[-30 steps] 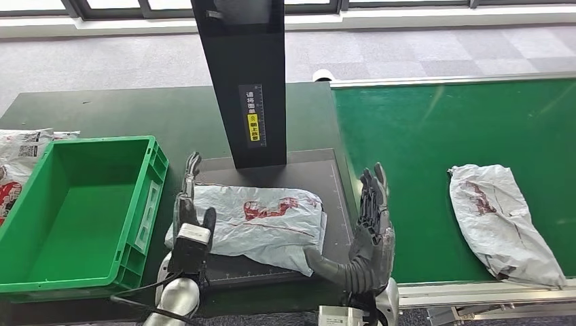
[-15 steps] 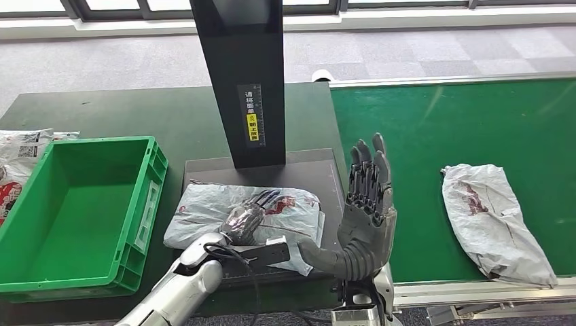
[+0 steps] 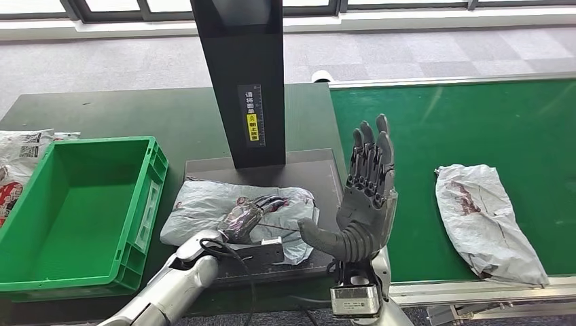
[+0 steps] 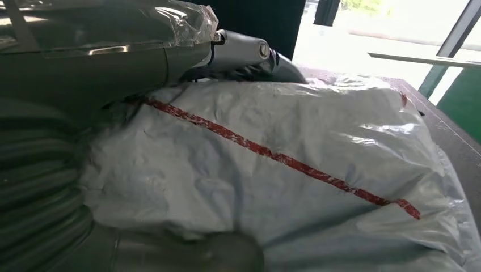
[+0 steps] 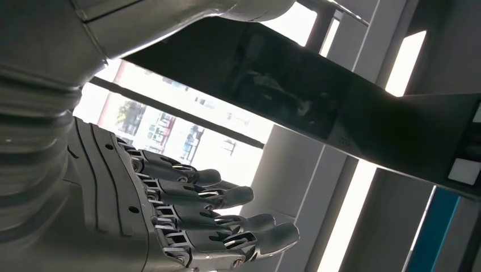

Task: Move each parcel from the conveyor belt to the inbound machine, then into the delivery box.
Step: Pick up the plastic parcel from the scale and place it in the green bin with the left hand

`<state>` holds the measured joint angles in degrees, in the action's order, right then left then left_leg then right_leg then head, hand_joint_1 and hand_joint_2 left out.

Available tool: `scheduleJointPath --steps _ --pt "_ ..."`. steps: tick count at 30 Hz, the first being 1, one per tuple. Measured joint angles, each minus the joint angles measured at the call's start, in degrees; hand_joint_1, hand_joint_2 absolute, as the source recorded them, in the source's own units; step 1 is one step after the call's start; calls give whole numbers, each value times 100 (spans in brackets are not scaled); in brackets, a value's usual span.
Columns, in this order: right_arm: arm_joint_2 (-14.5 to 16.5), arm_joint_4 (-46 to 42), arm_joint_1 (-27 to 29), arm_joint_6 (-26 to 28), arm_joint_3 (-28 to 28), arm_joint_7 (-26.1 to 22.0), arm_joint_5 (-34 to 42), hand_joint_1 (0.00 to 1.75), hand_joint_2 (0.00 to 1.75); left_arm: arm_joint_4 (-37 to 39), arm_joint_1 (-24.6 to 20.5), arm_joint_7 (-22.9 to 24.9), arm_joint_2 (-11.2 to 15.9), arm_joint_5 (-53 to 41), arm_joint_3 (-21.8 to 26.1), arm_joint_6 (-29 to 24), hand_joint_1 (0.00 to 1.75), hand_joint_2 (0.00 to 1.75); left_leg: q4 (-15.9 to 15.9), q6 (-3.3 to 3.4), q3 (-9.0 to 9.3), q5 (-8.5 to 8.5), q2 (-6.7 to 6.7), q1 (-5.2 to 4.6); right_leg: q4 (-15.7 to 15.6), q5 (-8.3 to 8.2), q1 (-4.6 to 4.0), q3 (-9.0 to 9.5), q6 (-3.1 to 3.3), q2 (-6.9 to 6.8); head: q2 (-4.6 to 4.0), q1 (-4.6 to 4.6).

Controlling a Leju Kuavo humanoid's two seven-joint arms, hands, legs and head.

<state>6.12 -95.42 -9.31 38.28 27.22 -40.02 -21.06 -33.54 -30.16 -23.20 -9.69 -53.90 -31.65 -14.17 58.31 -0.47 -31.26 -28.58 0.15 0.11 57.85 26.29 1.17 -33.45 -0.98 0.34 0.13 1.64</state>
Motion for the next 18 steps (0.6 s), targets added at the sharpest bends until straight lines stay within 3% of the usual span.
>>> scheduleJointPath --steps 18 --pt "-26 68 92 40 110 -1 -204 0 175 -637 235 188 173 -99 0 -390 175 175 0 -6 -9 4 7 3 0 1 -2 -9 0 -4 0 0"
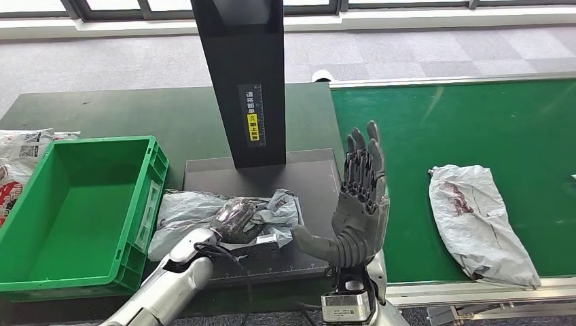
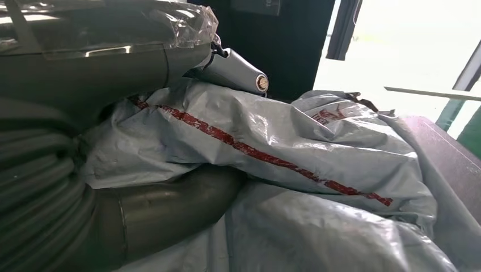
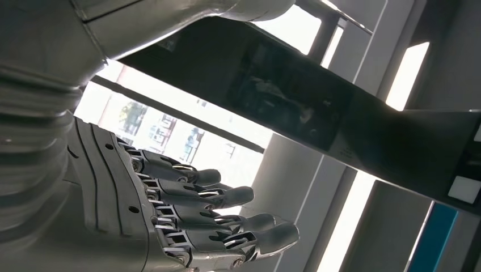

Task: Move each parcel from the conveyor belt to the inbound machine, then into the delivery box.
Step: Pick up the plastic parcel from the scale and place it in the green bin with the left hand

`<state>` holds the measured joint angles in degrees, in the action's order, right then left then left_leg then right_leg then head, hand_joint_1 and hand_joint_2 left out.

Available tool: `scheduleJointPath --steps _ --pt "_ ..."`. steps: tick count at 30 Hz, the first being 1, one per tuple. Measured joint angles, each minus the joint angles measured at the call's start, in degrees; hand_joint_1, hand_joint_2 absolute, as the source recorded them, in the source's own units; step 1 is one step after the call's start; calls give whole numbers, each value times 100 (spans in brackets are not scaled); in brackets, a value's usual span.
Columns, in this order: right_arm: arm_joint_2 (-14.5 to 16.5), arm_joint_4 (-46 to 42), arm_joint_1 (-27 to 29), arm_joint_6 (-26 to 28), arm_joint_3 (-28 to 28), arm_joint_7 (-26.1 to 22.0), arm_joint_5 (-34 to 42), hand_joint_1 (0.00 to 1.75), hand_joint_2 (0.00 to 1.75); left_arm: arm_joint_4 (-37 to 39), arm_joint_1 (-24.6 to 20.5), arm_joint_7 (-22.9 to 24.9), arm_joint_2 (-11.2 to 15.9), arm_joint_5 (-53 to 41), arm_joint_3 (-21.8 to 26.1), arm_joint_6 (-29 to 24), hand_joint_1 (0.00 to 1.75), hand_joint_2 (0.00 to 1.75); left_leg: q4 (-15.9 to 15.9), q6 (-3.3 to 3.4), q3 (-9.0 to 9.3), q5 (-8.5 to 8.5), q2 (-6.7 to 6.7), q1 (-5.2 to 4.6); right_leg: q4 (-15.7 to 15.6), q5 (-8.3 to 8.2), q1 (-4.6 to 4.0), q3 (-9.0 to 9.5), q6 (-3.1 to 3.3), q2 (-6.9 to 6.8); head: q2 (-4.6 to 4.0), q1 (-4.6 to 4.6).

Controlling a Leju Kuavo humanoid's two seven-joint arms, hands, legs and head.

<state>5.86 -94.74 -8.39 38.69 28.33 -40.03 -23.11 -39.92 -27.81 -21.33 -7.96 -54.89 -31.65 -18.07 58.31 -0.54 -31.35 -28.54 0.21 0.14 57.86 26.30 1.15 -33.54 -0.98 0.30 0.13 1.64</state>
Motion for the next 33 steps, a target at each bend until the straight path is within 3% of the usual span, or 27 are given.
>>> scheduleJointPath --steps 5,9,16,24,33 --pt "0 -46 137 -116 0 1 -156 0 175 -550 262 302 66 -365 7 -648 175 175 0 0 -6 0 -1 0 0 0 0 -5 0 1 0 0" --pt "0 -120 281 -56 0 1 -209 0 175 -1731 620 552 277 -515 226 -1500 175 175 -1 -1 -10 -1 -3 1 0 1 -2 -12 1 3 0 0" --pt "0 -179 358 -2 -1 1 -207 0 175 -3068 940 588 509 -556 608 -1507 175 175 -1 0 -10 -1 -1 2 0 2 -2 -10 2 1 0 0" --pt "0 -281 621 121 -1 0 -359 0 175 -4193 1060 45 564 -320 1193 -2186 175 175 -1 -1 -10 -1 4 2 0 3 -4 -11 3 -4 0 0" --pt "0 -469 930 146 -17 1 -432 0 175 -4776 903 -299 628 57 1826 -2195 175 175 -1 -1 -8 0 2 3 0 3 -4 -9 4 -2 0 -1"
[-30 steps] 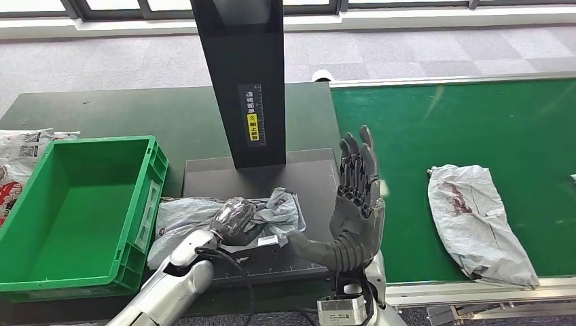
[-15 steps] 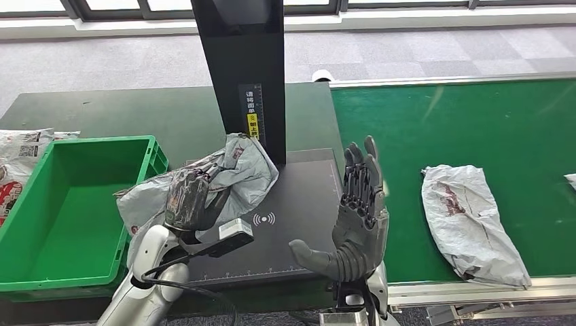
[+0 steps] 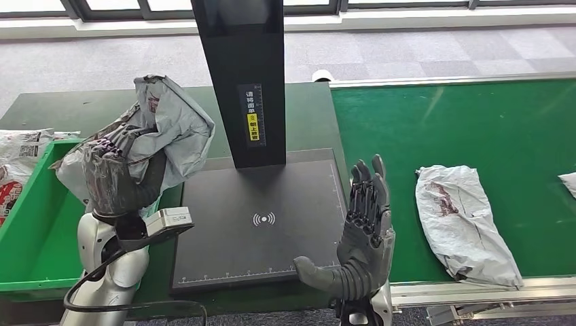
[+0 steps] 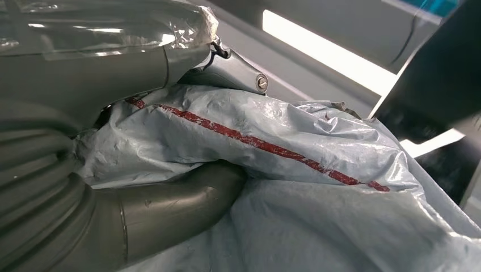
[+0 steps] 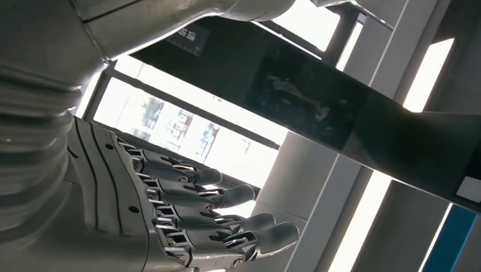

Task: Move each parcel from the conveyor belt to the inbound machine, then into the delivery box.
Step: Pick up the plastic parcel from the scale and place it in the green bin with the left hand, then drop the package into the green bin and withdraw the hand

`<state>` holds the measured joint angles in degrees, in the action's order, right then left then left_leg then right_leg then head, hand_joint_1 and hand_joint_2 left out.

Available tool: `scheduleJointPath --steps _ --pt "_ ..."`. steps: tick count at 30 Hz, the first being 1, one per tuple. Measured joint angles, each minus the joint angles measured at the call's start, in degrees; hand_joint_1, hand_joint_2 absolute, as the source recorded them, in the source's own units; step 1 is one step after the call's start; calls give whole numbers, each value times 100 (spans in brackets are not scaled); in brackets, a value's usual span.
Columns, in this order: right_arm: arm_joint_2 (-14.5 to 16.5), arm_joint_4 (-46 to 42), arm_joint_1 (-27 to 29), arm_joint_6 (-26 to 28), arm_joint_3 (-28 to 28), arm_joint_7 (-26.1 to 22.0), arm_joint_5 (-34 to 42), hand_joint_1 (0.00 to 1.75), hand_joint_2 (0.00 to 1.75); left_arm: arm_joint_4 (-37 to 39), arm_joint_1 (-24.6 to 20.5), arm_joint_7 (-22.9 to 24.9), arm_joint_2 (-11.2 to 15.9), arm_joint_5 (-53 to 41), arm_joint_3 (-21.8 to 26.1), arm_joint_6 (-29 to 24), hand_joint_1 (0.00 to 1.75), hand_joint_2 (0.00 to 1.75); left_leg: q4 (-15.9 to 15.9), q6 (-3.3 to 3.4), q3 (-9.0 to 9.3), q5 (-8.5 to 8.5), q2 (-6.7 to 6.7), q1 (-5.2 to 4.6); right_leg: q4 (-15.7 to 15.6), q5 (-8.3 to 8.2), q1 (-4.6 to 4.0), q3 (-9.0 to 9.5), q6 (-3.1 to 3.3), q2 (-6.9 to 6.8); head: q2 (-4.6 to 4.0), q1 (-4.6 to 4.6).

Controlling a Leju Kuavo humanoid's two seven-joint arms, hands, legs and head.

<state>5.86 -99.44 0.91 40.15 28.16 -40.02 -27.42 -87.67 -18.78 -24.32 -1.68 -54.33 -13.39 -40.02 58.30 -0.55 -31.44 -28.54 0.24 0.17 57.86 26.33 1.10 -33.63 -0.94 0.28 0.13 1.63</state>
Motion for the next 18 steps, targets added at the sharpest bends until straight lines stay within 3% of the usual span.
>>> scheduleJointPath --steps 3,8,13,18 --pt "0 -41 78 -1 -31 0 40 0 175 20 -243 -81 133 529 332 3 175 175 0 -2 2 2 -1 1 0 -1 -1 1 1 1 0 1" --pt "-22 -55 151 0 -44 0 176 0 175 589 -908 82 711 1330 1020 283 175 175 -1 -14 6 9 -4 12 1 -5 -13 0 7 6 0 -1" --pt "-86 -59 209 -5 -44 -1 348 0 175 2034 -1596 153 1273 1578 1656 613 175 175 -2 -21 4 12 -22 24 3 -12 -24 -9 20 20 0 -1" --pt "-147 -60 174 -172 -44 0 478 0 175 3878 -2026 112 1483 1551 2136 684 175 175 -2 -22 3 13 -25 24 3 -13 -24 -10 23 26 0 -2"
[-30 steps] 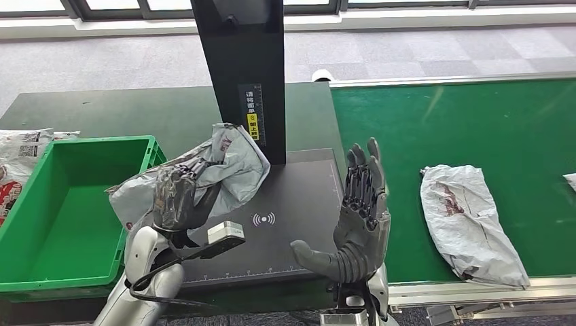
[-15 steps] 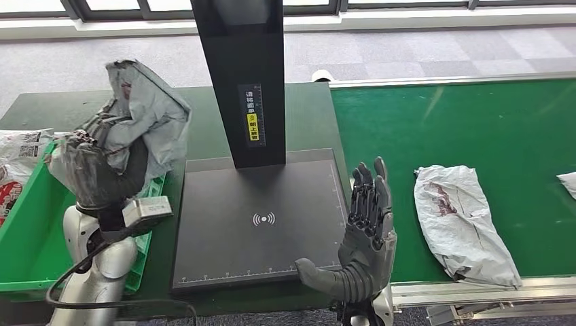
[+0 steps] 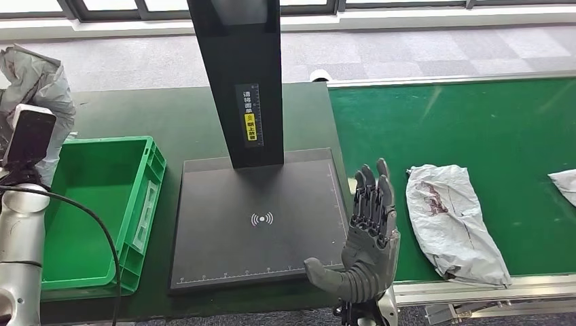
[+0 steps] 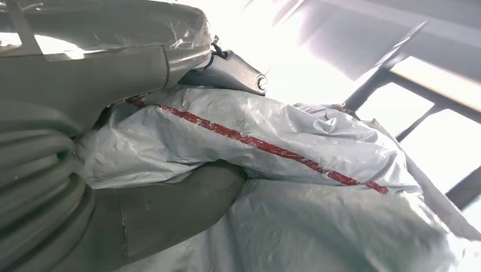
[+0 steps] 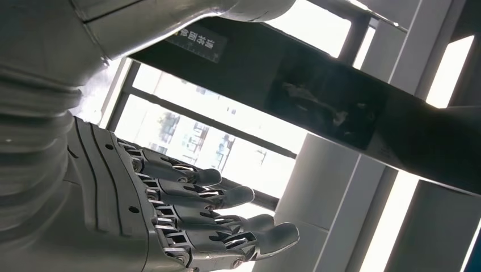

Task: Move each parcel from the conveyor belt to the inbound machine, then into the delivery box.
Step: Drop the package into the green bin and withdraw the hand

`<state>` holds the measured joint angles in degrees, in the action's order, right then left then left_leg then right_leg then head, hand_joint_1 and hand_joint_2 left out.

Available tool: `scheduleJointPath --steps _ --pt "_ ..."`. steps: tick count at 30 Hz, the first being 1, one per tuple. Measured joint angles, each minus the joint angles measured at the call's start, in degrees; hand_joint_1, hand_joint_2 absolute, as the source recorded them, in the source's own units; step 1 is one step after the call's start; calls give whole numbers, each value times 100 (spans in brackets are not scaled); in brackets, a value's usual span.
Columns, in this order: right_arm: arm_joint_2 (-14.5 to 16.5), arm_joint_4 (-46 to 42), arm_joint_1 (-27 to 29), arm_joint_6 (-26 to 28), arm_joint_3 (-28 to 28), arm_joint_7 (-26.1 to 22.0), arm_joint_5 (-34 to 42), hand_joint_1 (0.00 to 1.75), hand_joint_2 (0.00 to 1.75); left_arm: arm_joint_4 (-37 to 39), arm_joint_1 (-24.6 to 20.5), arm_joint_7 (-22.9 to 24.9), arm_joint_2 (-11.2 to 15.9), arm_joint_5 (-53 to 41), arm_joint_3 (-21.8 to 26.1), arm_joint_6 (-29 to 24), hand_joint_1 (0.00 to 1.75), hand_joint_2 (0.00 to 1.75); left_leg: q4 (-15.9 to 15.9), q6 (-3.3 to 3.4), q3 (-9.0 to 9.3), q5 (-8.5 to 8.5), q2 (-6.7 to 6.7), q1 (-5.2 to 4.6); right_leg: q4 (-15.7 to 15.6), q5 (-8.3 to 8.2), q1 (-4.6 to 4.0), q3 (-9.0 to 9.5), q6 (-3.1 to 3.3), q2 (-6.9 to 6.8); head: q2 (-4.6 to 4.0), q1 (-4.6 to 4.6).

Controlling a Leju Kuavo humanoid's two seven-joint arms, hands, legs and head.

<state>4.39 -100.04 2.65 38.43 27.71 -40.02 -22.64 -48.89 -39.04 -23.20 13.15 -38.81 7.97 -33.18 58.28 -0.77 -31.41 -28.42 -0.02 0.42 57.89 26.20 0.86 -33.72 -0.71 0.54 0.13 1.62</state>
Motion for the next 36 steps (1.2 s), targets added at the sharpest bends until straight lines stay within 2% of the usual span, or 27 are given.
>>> scheduleJointPath --steps 5,9,10,12,13,14,16,23,33,36 --pt "-43 31 -196 -102 0 0 166 0 175 1253 -287 154 84 9 289 115 175 175 1 0 -9 0 6 0 0 -1 1 -3 1 -3 0 2" --pt "-75 98 -354 -73 0 0 271 0 175 1913 -474 425 134 -99 431 192 172 175 2 0 -12 0 11 -1 -1 -1 0 -6 1 -8 0 2" --pt "-78 110 -386 -59 1 0 277 0 175 2027 -512 493 138 -115 456 218 154 175 2 0 -13 0 13 -1 -1 0 0 -6 1 -10 0 2" --pt "-81 122 -436 -34 2 0 271 0 175 2229 -584 628 138 -129 511 284 67 175 2 0 -13 0 12 -1 -1 0 0 -7 1 -10 0 2" --pt "-83 122 -449 -36 2 0 255 0 175 2312 -612 673 135 -122 545 324 26 131 2 0 -13 0 12 -1 0 0 0 -9 1 -9 0 2" --pt "-84 122 -455 -48 2 0 231 0 175 2382 -635 702 129 -110 584 364 0 87 2 0 -13 0 11 -1 0 0 0 -10 1 -8 0 2" --pt "-85 122 -462 -90 2 0 171 0 175 2482 -675 722 112 -88 652 426 0 0 2 0 -14 0 10 -1 0 0 -1 -12 1 -7 0 2" --pt "-61 122 -485 -174 2 0 -16 0 175 2577 -871 568 13 -94 848 148 0 0 2 0 -14 0 11 0 0 -1 -1 -10 1 -7 0 2" --pt "-41 122 -485 -202 2 0 -46 0 175 2581 -933 527 -49 -94 964 114 0 0 2 0 -14 0 10 0 0 -1 -1 -10 1 -7 0 2" --pt "-36 122 -475 -197 2 0 -80 0 175 2565 -934 338 -65 -58 1021 0 0 0 2 0 -13 0 10 0 0 -1 -1 -11 1 -7 0 2"
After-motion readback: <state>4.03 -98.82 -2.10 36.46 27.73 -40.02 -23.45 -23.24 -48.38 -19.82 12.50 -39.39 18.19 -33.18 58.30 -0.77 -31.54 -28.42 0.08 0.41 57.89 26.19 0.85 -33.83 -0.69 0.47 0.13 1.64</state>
